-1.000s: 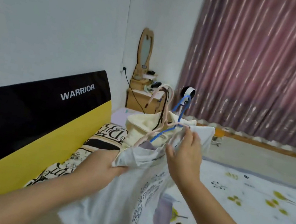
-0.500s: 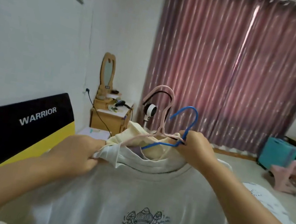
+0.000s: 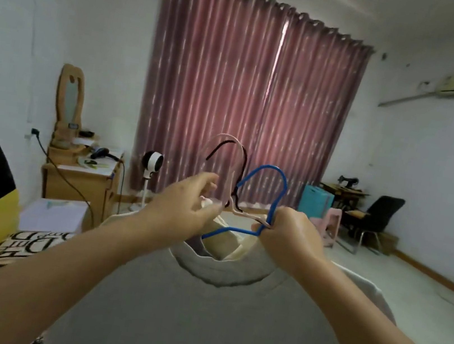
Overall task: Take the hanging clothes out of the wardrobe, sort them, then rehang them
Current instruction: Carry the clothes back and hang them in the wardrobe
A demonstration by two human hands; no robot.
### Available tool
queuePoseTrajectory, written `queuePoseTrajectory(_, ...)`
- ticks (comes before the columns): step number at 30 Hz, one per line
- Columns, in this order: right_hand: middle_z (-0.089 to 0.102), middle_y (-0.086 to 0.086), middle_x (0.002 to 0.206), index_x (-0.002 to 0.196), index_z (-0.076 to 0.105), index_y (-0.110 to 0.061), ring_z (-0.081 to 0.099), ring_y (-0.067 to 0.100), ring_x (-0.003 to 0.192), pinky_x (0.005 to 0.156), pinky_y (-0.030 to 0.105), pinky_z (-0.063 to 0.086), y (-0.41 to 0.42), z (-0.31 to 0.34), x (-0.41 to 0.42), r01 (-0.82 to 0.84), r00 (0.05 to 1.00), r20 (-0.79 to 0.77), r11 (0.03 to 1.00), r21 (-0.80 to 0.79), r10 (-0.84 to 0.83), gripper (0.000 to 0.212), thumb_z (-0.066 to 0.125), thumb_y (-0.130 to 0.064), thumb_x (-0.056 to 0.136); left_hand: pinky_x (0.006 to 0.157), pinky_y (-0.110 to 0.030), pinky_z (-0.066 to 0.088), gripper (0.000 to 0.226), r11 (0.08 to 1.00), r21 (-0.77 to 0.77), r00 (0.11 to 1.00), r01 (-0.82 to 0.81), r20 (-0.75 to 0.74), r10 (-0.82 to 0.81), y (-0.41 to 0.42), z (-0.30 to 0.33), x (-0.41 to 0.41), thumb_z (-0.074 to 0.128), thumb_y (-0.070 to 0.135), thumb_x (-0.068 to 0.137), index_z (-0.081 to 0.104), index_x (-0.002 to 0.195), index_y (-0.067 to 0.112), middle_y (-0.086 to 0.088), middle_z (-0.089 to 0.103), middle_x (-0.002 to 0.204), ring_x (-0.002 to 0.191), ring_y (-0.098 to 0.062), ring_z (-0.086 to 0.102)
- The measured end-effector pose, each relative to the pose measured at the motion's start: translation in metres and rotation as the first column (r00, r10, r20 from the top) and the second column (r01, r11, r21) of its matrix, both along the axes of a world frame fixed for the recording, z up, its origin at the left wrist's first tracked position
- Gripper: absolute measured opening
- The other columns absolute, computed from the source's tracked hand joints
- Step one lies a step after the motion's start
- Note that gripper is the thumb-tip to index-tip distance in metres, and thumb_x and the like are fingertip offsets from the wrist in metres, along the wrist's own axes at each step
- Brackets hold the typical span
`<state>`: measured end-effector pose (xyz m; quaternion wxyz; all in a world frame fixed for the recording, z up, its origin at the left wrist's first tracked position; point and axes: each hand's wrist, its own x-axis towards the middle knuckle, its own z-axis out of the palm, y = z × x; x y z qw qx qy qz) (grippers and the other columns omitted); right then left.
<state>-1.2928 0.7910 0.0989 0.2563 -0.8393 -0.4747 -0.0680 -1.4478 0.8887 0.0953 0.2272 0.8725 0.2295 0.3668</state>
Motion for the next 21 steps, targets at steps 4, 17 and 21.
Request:
queuePoseTrajectory(4,0.053,-0.005,0.072,0.078,0.055,-0.021,0.05,0.013,0.066,0.05,0.026,0.036,-0.035,-0.008,-0.02,0.077,0.997,-0.013,0.995,-0.064,-0.078,0.018,0.057,-0.034,0.09,0.086,-0.031,0.048,0.021,0.932,-0.253,0.96,0.258,0.178,-0.218,-0.037,0.014,0.03,0.059,0.042,0.086,0.048,0.095,0.027,0.002,0.06,0.099,0.094,-0.014,0.059)
queuePoseTrajectory(17,0.061,0.003,0.1,0.094,0.056,-0.021,0.06,0.016,0.093,0.08,0.031,0.051,-0.185,-0.003,-0.009,0.068,0.869,-0.492,0.998,0.013,-0.052,0.008,0.058,-0.02,0.087,0.062,-0.033,0.043,0.016,0.842,-0.224,0.852,0.491,0.326,-0.41,-0.152,0.007,0.096,0.054,0.023,0.093,0.046,0.079,0.023,0.006,0.046,0.065,0.061,-0.011,0.046)
queuePoseTrajectory(21,0.057,-0.015,0.09,0.106,0.057,-0.022,0.051,0.001,0.081,0.069,0.011,0.039,-0.245,-0.005,-0.001,0.131,0.83,-0.556,0.986,0.107,-0.05,0.019,0.041,-0.03,0.099,0.061,-0.035,0.043,0.013,0.787,-0.21,0.799,0.58,0.332,-0.501,-0.203,0.002,0.12,0.056,0.021,0.091,0.047,0.082,0.021,0.001,0.045,0.064,0.059,-0.016,0.045)
